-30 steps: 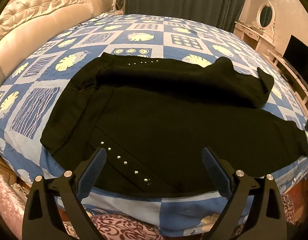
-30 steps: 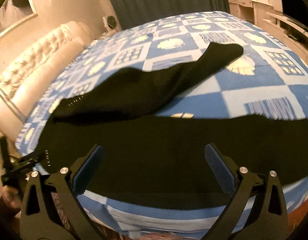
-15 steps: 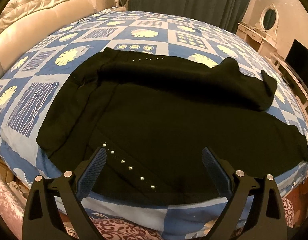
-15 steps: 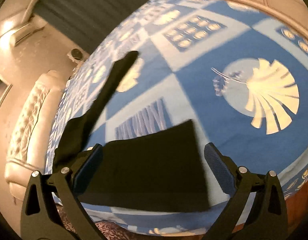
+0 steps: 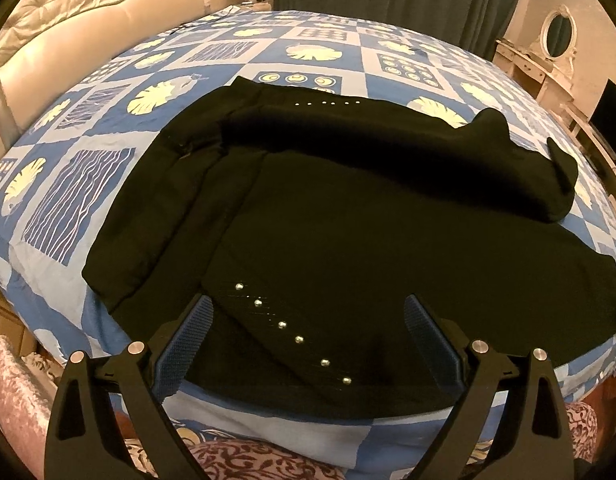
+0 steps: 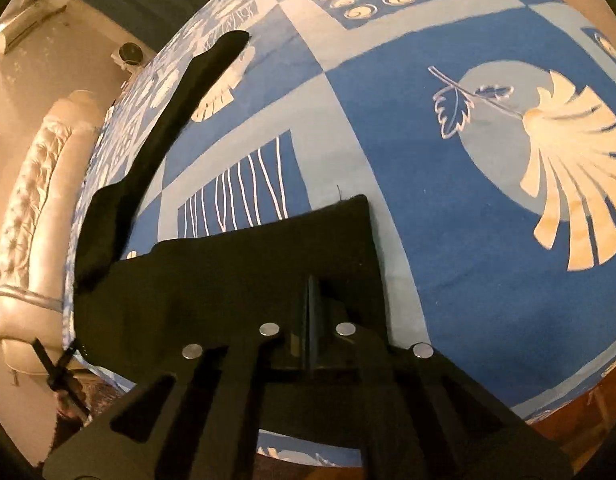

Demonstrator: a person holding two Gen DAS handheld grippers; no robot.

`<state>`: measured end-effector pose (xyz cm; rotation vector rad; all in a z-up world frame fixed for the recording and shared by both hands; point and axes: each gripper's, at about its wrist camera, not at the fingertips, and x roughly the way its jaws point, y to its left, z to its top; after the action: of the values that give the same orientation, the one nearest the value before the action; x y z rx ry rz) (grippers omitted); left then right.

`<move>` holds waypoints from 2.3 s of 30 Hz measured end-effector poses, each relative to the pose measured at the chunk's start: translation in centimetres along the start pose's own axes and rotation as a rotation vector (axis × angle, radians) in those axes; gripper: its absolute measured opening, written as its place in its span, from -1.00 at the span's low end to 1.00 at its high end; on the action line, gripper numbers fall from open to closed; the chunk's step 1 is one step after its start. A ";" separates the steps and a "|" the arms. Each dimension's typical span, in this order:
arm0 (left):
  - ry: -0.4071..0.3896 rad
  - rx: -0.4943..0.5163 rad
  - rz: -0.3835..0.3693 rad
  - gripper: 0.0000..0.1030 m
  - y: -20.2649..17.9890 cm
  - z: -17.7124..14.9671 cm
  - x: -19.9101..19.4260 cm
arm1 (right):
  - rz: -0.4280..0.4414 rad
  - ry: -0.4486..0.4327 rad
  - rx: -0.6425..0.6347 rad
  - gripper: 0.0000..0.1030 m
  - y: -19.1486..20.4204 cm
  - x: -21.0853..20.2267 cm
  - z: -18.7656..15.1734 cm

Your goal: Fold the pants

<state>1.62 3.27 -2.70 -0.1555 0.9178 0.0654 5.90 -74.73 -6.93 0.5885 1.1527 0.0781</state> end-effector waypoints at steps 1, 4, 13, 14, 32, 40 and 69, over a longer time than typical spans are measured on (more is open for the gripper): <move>0.005 -0.006 -0.002 0.85 0.2 0.0 0.1 | -0.002 -0.011 0.004 -1.00 -0.1 -0.2 0.1; 0.035 -0.024 -0.012 0.85 0.4 -0.1 0.3 | -0.033 -0.063 -0.015 -0.57 -0.1 -1.4 0.4; 0.063 -0.040 -0.006 0.85 0.9 -0.2 0.9 | -0.044 -0.017 0.036 -0.73 -1.6 0.2 0.2; 0.062 -0.040 -0.005 0.85 0.9 -0.1 0.9 | -0.047 -0.018 0.033 -0.74 -1.5 0.2 0.2; 0.021 -0.056 -0.077 0.85 5.6 5.2 1.0 | -0.295 -0.213 -0.152 0.16 7.3 -3.9 2.2; 0.042 -0.125 -0.188 0.85 12.0 14.2 5.7 | -0.027 -0.125 -0.515 0.56 29.7 3.7 3.6; 0.294 -0.044 -0.427 -0.70 13.3 23.4 19.2 | 0.121 0.150 -0.705 0.69 49.0 24.2 9.0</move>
<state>30.01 20.00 -5.39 -0.4067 1.1584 -0.3418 35.58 -28.25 -1.36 0.0221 1.1406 0.6147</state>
